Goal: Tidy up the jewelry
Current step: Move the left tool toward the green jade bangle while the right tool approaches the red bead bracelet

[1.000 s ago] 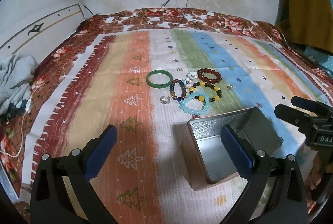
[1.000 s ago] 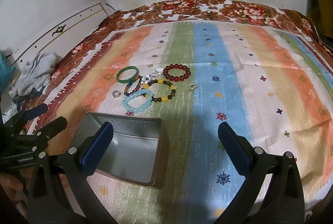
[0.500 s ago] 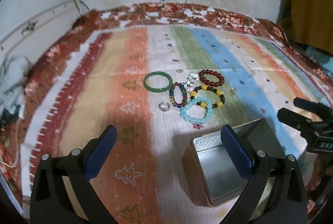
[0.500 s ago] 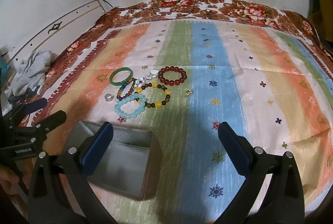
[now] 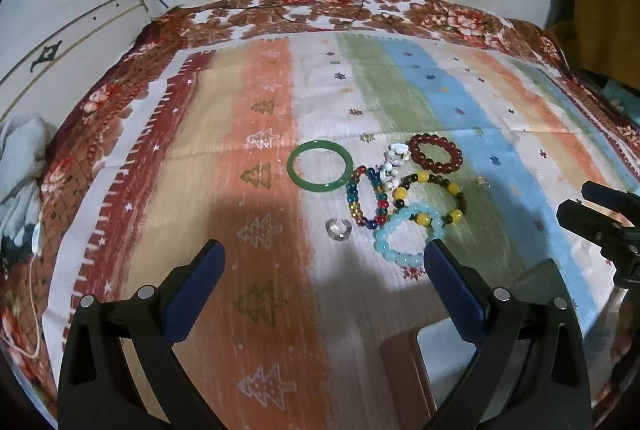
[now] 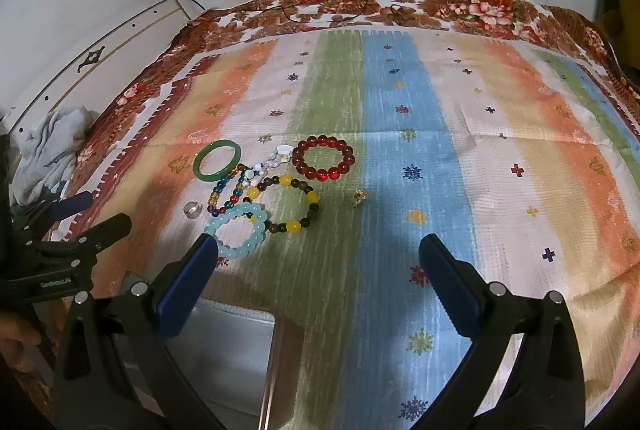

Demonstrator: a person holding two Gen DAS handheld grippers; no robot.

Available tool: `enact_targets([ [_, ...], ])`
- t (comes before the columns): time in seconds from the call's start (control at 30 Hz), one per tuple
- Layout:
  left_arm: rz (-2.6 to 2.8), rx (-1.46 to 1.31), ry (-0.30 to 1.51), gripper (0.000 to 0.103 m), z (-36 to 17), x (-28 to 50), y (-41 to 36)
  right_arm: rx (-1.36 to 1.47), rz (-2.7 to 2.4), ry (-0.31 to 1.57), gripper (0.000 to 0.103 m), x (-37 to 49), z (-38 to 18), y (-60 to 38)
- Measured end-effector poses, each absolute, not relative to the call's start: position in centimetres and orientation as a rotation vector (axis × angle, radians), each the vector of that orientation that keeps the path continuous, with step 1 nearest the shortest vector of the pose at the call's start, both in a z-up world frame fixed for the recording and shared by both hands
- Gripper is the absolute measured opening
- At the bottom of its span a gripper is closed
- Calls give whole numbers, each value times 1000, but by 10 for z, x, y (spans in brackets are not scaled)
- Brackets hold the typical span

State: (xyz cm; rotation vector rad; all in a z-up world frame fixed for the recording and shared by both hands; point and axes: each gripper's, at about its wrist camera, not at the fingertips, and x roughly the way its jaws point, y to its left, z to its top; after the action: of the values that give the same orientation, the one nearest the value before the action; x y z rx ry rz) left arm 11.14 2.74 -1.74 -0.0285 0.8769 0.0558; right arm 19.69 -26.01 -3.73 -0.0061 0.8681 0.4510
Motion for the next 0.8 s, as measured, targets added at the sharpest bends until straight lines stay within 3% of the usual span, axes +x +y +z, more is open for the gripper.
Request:
enact_targets([
  [0.8,100,-11,920,97,-30,179,41,0,404,920,99,266,-48,-253],
])
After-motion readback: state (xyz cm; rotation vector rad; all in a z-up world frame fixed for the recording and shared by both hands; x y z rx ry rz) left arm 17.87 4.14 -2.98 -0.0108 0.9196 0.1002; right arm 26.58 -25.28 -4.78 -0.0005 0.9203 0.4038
